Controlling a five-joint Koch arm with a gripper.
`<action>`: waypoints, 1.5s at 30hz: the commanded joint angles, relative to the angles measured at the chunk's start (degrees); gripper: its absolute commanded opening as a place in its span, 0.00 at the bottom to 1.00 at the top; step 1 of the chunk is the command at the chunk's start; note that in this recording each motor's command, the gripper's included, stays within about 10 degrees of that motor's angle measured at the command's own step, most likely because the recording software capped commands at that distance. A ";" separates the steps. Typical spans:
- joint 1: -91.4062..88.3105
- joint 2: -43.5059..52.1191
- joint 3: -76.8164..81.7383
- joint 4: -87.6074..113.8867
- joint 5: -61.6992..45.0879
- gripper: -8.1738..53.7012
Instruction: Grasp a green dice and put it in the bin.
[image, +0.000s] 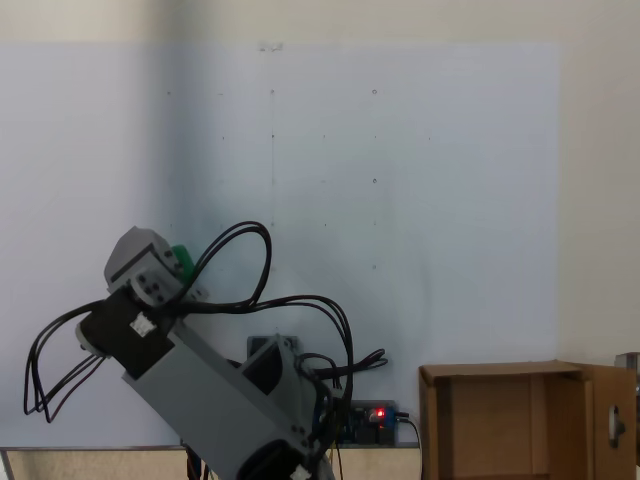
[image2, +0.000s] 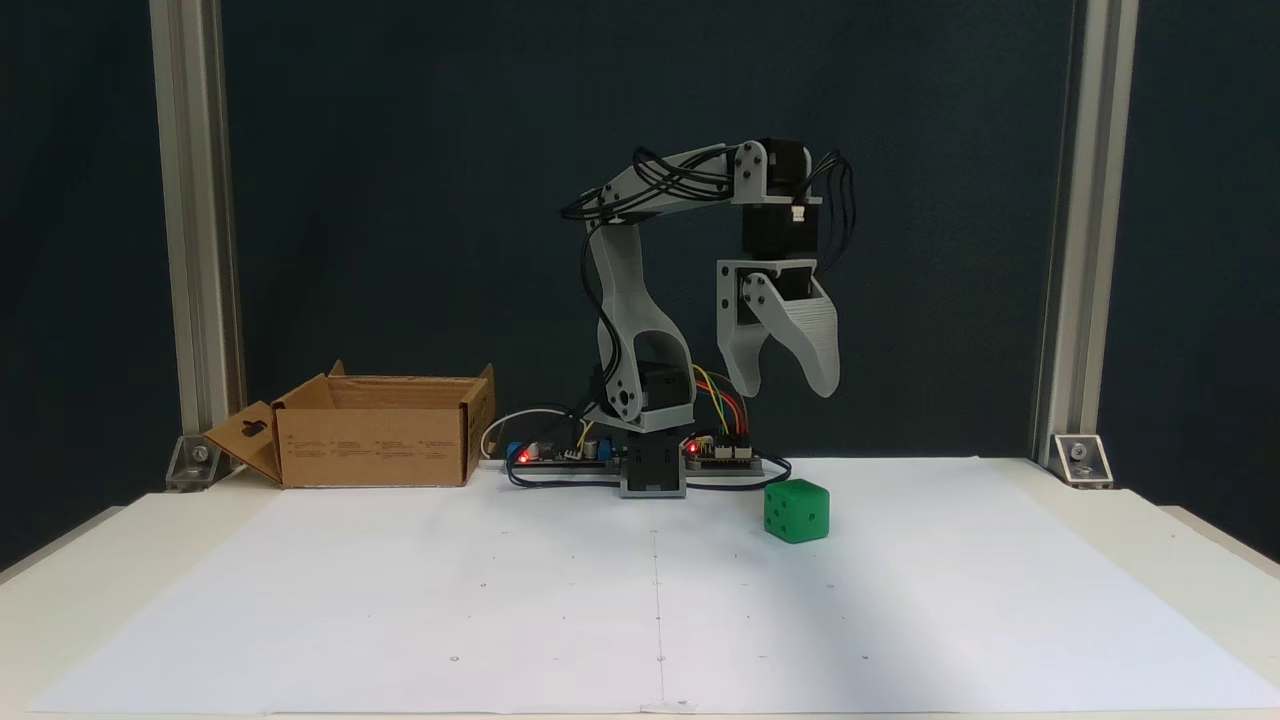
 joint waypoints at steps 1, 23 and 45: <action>-1.32 0.35 -3.69 5.01 0.26 0.83; -2.02 -3.34 -3.69 2.11 3.43 0.83; -2.72 -4.48 8.35 -7.73 14.24 0.83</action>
